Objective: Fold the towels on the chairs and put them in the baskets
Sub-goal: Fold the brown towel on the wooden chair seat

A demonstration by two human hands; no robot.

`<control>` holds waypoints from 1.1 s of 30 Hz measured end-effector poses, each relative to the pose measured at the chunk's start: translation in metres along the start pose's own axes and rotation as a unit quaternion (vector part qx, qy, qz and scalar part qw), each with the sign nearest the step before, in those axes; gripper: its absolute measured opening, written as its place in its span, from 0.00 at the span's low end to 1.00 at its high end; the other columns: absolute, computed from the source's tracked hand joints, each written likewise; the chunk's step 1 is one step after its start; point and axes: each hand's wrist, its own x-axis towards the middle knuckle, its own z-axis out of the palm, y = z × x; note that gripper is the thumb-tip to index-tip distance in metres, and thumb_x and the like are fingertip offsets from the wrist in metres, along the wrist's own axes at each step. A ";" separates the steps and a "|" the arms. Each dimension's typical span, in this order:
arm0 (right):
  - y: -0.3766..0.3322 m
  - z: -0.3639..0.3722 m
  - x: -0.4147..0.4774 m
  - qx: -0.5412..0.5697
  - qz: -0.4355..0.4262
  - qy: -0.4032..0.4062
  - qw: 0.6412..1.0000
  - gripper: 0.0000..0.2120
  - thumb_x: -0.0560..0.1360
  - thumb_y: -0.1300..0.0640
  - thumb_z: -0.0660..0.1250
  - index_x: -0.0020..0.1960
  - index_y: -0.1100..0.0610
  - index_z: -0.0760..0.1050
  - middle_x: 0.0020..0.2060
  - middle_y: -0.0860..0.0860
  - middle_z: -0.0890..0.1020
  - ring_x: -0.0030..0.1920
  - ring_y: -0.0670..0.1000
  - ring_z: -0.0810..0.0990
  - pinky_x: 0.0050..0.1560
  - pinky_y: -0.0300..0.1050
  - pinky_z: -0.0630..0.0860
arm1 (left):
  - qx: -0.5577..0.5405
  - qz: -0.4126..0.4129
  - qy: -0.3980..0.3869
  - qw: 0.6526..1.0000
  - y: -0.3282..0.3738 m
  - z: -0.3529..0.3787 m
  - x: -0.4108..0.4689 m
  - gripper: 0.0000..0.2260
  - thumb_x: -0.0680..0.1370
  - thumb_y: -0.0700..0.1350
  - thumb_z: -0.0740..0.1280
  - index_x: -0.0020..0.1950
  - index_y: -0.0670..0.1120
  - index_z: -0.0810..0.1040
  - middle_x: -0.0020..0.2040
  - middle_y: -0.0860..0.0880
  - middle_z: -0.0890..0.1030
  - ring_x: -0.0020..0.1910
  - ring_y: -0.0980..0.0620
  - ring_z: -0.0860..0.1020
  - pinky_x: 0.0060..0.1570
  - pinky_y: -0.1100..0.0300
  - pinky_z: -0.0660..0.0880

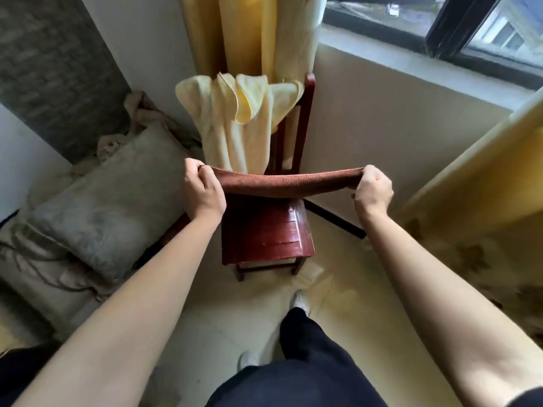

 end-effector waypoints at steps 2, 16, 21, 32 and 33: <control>0.041 0.002 -0.010 -0.056 0.025 -0.005 0.998 0.19 0.75 0.44 0.54 0.36 0.57 0.73 0.34 0.49 0.81 0.44 0.57 0.80 0.50 0.50 0.78 | 0.049 -0.029 -0.029 0.998 -0.036 -0.002 -0.030 0.10 0.74 0.46 0.52 0.43 0.43 0.70 0.41 0.40 0.78 0.41 0.41 0.73 0.40 0.52 0.65; 0.243 0.001 -0.034 -0.392 0.074 -0.316 0.861 0.15 0.80 0.54 0.59 0.60 0.51 0.82 0.61 0.50 0.82 0.64 0.54 0.77 0.62 0.43 0.70 | 0.347 -0.259 -0.418 0.799 -0.223 -0.013 -0.158 0.10 0.79 0.43 0.57 0.52 0.45 0.77 0.54 0.41 0.81 0.56 0.39 0.76 0.55 0.52 0.72; 0.228 0.025 0.003 -0.385 0.067 -0.322 0.863 0.15 0.80 0.55 0.59 0.58 0.52 0.82 0.59 0.50 0.83 0.62 0.54 0.77 0.56 0.41 0.69 | 0.365 -0.294 -0.389 0.793 -0.222 0.010 -0.127 0.11 0.79 0.44 0.56 0.55 0.45 0.76 0.56 0.42 0.80 0.55 0.41 0.76 0.46 0.56 0.67; 0.188 0.147 0.139 -0.320 0.069 -0.317 0.890 0.15 0.79 0.55 0.59 0.59 0.51 0.83 0.59 0.50 0.83 0.62 0.54 0.78 0.64 0.45 0.72 | 0.328 -0.315 -0.240 0.858 -0.249 0.120 -0.004 0.13 0.78 0.43 0.58 0.53 0.41 0.79 0.55 0.40 0.81 0.55 0.40 0.77 0.45 0.56 0.67; 0.191 0.159 0.150 -0.318 0.072 -0.314 0.892 0.15 0.79 0.54 0.59 0.59 0.50 0.83 0.59 0.50 0.83 0.62 0.54 0.78 0.65 0.45 0.72 | 0.319 -0.322 -0.229 0.862 -0.256 0.131 0.004 0.13 0.78 0.43 0.57 0.54 0.41 0.79 0.55 0.41 0.81 0.55 0.41 0.77 0.47 0.56 0.69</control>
